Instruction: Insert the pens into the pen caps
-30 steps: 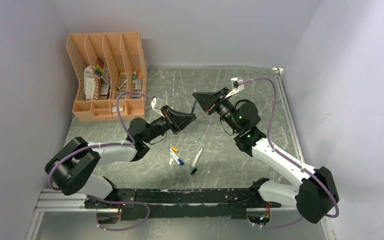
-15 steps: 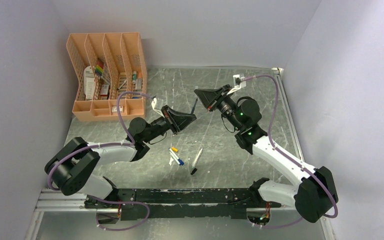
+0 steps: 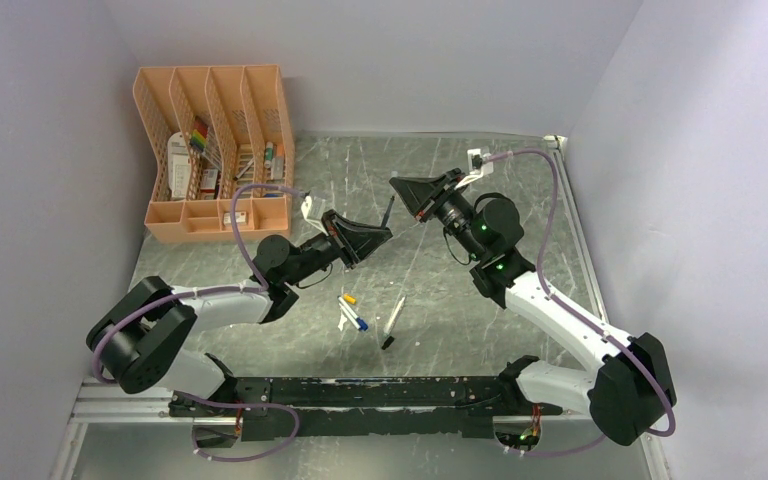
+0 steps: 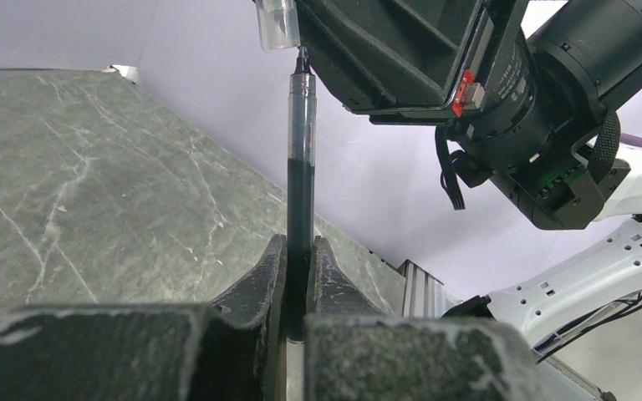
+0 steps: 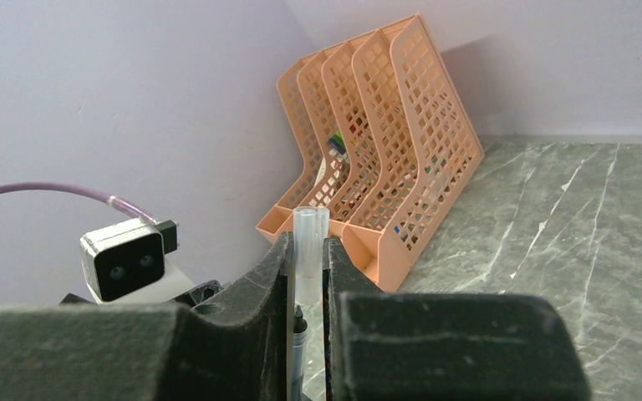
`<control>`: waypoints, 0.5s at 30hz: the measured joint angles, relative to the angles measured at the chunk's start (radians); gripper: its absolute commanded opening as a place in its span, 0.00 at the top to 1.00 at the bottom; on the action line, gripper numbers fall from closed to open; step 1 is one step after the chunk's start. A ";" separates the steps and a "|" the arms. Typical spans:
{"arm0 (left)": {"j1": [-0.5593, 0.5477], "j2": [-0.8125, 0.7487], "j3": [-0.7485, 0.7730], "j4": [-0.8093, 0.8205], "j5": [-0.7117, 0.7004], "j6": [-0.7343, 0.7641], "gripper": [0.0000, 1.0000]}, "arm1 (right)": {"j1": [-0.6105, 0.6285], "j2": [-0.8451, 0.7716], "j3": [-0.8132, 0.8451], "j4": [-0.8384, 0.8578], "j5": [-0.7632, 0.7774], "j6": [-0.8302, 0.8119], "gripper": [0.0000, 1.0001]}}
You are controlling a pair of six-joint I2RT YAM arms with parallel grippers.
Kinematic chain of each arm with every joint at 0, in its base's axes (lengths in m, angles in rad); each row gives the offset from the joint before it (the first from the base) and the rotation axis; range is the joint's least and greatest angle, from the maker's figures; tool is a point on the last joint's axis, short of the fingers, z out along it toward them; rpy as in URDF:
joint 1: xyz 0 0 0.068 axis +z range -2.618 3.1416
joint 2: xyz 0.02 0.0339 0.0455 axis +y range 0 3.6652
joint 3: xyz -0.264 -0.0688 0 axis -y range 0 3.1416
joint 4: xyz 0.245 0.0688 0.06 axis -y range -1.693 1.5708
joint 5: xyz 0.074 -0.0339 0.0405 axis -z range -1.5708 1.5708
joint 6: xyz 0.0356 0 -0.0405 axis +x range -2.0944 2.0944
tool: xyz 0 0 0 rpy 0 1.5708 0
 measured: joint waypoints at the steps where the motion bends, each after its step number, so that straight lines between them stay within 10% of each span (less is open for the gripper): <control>1: 0.000 0.000 0.000 -0.002 0.000 0.001 0.93 | -0.001 0.000 0.000 0.000 0.000 0.001 1.00; 15: 0.000 0.000 0.000 -0.004 0.000 0.004 0.93 | -0.008 0.000 0.000 0.007 0.002 0.004 1.00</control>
